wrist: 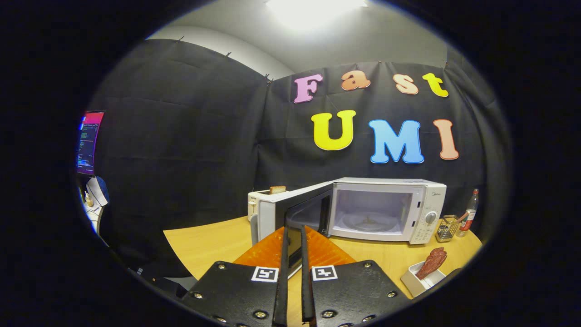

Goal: Open the microwave, put the food inside, and close the microwave door.

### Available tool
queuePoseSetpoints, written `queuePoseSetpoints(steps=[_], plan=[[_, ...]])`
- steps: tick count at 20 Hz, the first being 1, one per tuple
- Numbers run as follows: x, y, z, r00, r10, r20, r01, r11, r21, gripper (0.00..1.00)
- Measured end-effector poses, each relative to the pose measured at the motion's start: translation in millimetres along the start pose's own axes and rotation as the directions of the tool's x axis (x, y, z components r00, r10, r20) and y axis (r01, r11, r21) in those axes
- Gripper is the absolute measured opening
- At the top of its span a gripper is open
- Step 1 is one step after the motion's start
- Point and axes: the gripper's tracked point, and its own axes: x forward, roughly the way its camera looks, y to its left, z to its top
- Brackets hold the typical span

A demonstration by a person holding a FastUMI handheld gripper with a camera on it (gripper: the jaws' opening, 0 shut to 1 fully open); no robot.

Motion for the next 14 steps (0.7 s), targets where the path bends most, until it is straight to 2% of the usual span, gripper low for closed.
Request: queuePoseSetpoints(steps=[5,10,11,12,13,14], plan=[[-22.4,-56.7,14.4,0.997,-0.069,0.028,0.069,0.997,0.018,0.13],[-34.8,-125.9,6.6,0.992,-0.124,0.006,0.124,0.991,0.048,0.13],[-38.7,-136.4,4.9,0.993,-0.12,0.012,0.119,0.991,0.053,0.19],[-39.3,-149.2,1.3,0.992,-0.127,0.012,0.126,0.991,0.052,0.32],[-42.8,-166.3,-6.8,0.989,-0.147,0.003,0.147,0.988,0.046,0.5],[-45.1,-183.6,-14.2,0.985,-0.171,-0.011,0.172,0.984,0.041,0.56]])
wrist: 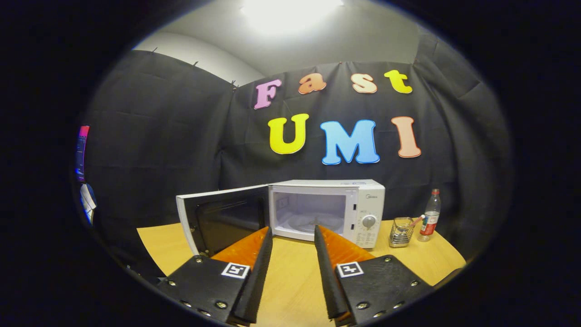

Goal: Open the microwave, put the food inside, and close the microwave door.

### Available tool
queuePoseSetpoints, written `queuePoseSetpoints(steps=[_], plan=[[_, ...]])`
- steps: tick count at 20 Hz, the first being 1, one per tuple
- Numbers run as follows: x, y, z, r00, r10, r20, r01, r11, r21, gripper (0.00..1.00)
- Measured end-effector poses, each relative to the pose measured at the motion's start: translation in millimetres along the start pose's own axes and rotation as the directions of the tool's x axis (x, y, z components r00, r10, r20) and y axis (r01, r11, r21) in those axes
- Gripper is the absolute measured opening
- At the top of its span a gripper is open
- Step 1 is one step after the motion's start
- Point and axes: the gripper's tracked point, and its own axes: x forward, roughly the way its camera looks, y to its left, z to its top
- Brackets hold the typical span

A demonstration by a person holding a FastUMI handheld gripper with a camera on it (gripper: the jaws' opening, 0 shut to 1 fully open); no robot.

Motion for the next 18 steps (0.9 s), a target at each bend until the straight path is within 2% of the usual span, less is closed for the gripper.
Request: queuePoseSetpoints(steps=[1,2,7,10,13,15,18], plan=[[3.0,-14.5,-10.5,1.0,-0.019,-0.02,0.019,1.0,-0.005,0.68],[6.3,-28.3,-19.8,0.999,-0.034,-0.041,0.034,0.999,-0.006,0.73],[24.4,-92.7,-74.6,0.981,-0.11,-0.161,0.127,0.987,0.095,0.85],[39.7,-125.7,-106.8,0.958,-0.141,-0.249,0.187,0.967,0.171,0.85],[51.0,-129.5,-132.3,0.946,-0.065,-0.319,0.171,0.933,0.317,0.88],[57.8,-134.9,-144.1,0.937,-0.046,-0.346,0.177,0.917,0.359,0.88],[71.4,-122.1,-147.9,0.942,0.051,-0.332,0.115,0.879,0.463,0.87]])
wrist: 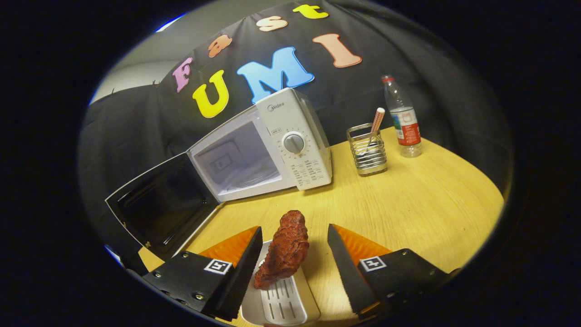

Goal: Open the microwave, put the food inside, and close the microwave door.

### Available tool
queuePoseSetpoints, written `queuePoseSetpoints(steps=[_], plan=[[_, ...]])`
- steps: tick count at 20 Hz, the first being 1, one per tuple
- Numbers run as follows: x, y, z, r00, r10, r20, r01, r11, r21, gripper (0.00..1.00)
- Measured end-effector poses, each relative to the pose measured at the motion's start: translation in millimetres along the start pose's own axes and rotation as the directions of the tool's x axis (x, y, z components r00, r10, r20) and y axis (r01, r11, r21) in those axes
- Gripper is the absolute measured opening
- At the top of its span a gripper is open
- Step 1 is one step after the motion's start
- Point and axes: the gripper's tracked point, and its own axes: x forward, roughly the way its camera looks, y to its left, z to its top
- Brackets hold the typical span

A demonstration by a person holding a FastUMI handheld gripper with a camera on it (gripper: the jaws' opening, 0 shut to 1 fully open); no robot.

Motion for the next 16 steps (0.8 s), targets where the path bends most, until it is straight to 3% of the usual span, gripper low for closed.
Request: queuePoseSetpoints(steps=[3,6,7,8,9,10,11,16], plan=[[12.2,4.4,-0.5,0.998,0.054,0.006,-0.055,0.997,0.055,0.7],[15.1,0.4,9.1,0.998,0.059,0.037,-0.062,0.993,0.103,0.45],[18.7,0.7,6.8,0.997,0.063,0.037,-0.067,0.99,0.127,0.33],[18.0,1.7,12.0,0.996,0.079,0.039,-0.084,0.984,0.159,0.32],[18.0,3.8,11.1,0.996,0.076,0.05,-0.084,0.98,0.182,0.21],[13.8,6.9,15.4,0.994,0.095,0.056,-0.105,0.968,0.229,0.21],[12.6,5.3,16.6,0.994,0.089,0.066,-0.103,0.963,0.25,0.13],[-0.7,17.5,37.6,0.99,0.077,0.117,-0.108,0.949,0.296,0.13]])
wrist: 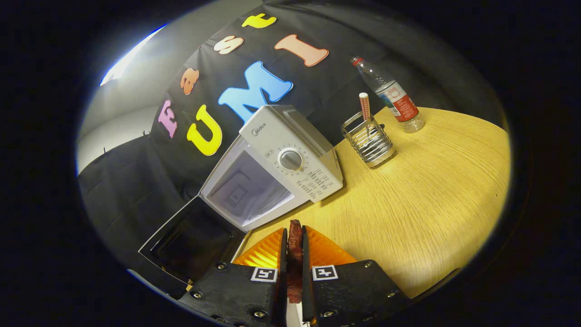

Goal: Open the microwave, put the food inside, and close the microwave door.

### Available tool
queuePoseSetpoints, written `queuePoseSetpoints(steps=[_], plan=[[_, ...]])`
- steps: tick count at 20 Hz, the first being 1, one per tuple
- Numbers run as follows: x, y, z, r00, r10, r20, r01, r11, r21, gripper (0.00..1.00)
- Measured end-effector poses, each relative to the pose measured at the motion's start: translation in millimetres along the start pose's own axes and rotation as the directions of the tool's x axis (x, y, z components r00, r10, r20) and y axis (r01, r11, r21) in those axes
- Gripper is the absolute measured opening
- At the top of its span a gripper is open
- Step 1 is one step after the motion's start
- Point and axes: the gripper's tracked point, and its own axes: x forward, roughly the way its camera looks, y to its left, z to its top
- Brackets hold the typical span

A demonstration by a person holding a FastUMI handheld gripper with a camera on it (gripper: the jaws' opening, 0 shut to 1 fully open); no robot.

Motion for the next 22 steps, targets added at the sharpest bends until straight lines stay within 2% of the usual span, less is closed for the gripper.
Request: queuePoseSetpoints(steps=[6,12,17,22], plan=[[1.4,56.5,11.4,1.0,0.029,0.008,-0.028,0.999,-0.047,0.13],[55.0,121.4,6.5,0.999,0.051,0.015,-0.05,0.993,-0.104,0.13],[113.8,148.3,3.7,0.996,0.03,0.089,-0.02,0.993,-0.114,0.13],[165.1,152.4,1.6,0.987,-0.026,0.16,0.053,0.984,-0.17,0.13]])
